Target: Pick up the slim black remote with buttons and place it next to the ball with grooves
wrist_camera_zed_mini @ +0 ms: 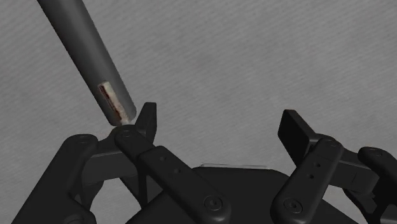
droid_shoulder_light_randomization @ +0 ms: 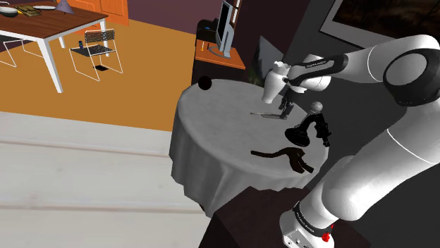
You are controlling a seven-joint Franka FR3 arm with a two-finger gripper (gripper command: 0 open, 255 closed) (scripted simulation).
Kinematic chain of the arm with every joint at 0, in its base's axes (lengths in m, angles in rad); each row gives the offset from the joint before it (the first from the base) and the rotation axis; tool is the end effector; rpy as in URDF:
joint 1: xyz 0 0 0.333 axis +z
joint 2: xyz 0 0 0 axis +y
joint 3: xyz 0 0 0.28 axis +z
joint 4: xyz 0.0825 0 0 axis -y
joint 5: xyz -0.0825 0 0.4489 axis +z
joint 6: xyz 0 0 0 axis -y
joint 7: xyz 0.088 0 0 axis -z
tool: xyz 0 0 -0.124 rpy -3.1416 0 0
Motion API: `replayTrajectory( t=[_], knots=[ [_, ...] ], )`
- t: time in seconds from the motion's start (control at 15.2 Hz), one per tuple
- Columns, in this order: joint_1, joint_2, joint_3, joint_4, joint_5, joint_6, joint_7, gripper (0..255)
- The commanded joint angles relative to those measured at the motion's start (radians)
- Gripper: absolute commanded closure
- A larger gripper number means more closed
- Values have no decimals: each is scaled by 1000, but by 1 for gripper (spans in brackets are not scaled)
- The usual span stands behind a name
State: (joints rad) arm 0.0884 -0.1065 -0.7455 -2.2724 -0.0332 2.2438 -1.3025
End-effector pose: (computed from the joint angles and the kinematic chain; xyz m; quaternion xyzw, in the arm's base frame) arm 0.4504 -0.3446 0.3041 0.9444 0.3269 0.0330 0.0082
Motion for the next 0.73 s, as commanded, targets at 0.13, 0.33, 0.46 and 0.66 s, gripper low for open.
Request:
replayTrajectory(
  t=[0.13, 0.33, 0.46, 0.66],
  knots=[
    [-3, 216, -37, 125, 180, 37, -256, 0],
    [-66, 367, -3, 235, 301, 37, -421, 0],
    [-118, 457, 31, 317, 361, 31, -509, 0],
    [-176, 548, 74, 399, 411, 31, -584, 0]
  ],
)
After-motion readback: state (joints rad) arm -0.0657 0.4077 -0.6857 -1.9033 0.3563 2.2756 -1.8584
